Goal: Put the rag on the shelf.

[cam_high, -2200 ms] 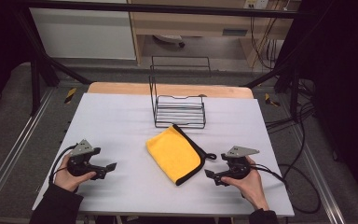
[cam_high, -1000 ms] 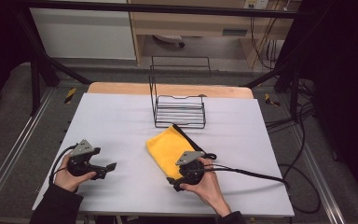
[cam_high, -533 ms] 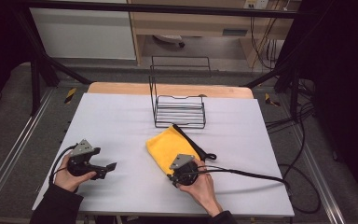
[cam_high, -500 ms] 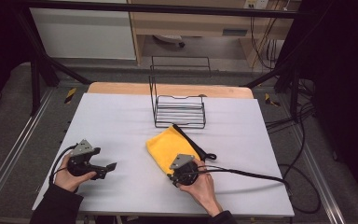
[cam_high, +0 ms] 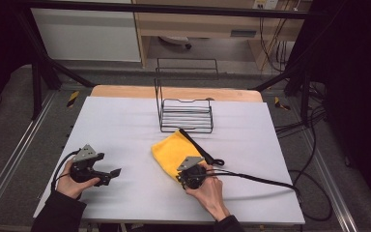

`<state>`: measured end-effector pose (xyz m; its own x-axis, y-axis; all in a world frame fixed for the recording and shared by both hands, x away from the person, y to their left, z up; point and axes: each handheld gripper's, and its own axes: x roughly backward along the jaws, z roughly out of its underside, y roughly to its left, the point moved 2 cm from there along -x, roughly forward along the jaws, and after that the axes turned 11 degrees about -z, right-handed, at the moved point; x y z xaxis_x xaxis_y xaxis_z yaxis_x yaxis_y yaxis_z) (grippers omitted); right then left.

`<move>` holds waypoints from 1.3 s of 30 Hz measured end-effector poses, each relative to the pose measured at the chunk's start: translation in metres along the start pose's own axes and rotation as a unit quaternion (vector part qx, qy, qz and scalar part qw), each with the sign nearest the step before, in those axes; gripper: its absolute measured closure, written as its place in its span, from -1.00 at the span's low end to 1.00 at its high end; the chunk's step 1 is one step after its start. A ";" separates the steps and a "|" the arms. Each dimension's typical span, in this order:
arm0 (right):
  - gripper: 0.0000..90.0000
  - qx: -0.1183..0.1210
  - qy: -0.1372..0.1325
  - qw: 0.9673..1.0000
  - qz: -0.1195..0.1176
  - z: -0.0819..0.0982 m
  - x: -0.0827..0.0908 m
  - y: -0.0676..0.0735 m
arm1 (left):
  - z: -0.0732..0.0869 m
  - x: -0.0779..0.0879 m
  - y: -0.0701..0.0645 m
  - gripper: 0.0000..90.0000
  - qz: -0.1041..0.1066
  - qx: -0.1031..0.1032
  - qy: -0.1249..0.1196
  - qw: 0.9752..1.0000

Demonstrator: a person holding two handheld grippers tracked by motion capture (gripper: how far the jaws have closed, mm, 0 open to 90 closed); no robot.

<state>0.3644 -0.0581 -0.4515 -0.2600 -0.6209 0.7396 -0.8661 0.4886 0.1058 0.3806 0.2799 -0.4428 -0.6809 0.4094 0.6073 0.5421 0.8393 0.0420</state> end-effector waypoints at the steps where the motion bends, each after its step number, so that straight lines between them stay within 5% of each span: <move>1: 0.90 -0.004 -0.002 1.000 -0.004 -0.001 0.001 0.000 | 0.000 0.000 0.000 -0.88 0.000 0.000 0.000 1.000; 7: 0.90 -0.030 -0.026 0.999 -0.030 -0.008 0.007 0.008 | 0.000 0.000 0.000 -0.88 0.000 0.003 -0.001 1.000; 16: 0.87 -0.046 -0.020 0.997 -0.067 -0.018 -0.007 0.030 | 0.000 0.001 0.000 -0.88 0.000 0.001 0.000 1.000; 22: 0.43 -0.050 -0.041 0.993 -0.094 -0.021 -0.002 0.028 | 0.000 0.001 0.000 -0.88 0.000 0.000 -0.001 1.000; 26: 0.12 -0.041 -0.056 0.996 -0.063 -0.026 0.018 0.013 | 0.000 0.001 0.000 -0.88 -0.001 0.002 -0.002 1.000; 31: -0.13 -0.071 -0.068 0.995 -0.026 -0.011 0.039 -0.025 | 0.000 0.001 0.001 -0.88 -0.001 0.001 0.000 1.000; 35: -0.14 -0.092 -0.056 0.994 -0.004 0.011 0.046 -0.049 | 0.000 0.000 0.000 -0.88 -0.002 0.003 0.000 1.000; 39: -0.10 -0.110 -0.046 0.993 -0.009 0.030 0.044 -0.057 | 0.001 -0.001 -0.001 -0.88 -0.001 -0.001 0.003 1.000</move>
<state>0.3894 -0.1318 -0.4447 -0.2922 -0.6787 0.6738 -0.7588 0.5934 0.2686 0.3807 0.2788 -0.4440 -0.6786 0.4056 0.6124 0.5415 0.8396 0.0440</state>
